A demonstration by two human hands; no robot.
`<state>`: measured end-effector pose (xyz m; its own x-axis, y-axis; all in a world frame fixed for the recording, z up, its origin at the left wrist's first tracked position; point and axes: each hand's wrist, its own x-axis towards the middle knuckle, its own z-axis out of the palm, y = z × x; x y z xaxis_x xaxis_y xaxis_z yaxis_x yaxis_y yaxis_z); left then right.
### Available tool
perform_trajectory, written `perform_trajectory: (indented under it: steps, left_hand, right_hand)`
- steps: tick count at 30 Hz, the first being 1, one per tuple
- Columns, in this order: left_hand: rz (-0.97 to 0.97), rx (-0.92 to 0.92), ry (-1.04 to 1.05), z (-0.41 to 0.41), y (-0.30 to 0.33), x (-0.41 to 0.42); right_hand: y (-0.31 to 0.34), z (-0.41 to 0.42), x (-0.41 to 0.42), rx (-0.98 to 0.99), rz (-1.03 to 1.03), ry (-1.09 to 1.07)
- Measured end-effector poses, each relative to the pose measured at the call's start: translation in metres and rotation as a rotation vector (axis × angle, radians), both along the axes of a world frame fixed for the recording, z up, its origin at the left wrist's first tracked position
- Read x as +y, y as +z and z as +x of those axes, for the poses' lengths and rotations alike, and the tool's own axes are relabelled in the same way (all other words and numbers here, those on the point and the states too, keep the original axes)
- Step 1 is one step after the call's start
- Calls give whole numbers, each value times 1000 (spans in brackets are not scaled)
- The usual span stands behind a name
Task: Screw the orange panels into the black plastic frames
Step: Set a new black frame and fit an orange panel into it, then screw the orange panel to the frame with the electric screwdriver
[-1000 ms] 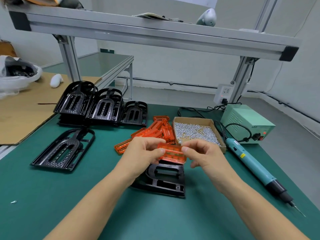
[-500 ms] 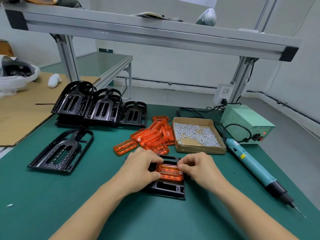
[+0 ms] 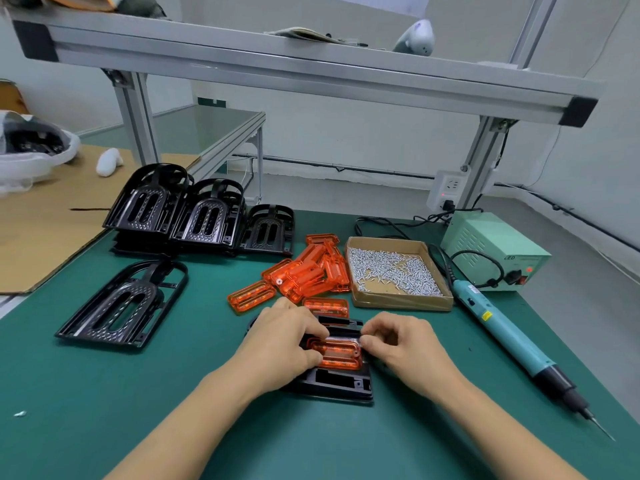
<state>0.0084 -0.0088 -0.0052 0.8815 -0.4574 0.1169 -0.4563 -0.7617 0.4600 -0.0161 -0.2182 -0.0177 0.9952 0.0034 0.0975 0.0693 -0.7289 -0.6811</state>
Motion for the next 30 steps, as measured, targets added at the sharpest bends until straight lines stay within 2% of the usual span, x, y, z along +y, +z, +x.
perform_trajectory:
  steps: [4, 8, 11, 15, 18, 20, 25, 30]
  left_hand:
    - [-14, -18, 12, -3, -4, -2]
    - [29, -44, 19, -5, -4, -6]
    - [5, -10, 55, -2, 0, -6]
    - [-113, -41, 74, 11, 16, -18]
    - [-162, -52, 64, 30, 27, -40]
    - [-161, -37, 70, 46, 30, -55]
    - [-83, 11, 85, 77, 25, -85]
    - [52, -2, 101, 99, 18, -108]
  right_hand:
    - [4, -8, -23, -134, -59, -105]
    - [11, -12, -55, -202, -289, -242]
    - [17, -15, -85, -148, -529, -402]
    - [22, -20, -117, 108, -774, -560]
    - [22, -18, -128, 291, -691, -535]
    - [20, -17, -131, 322, -621, -519]
    - [23, -19, -135, 297, -523, -505]
    - [37, -29, -130, 97, -287, -548]
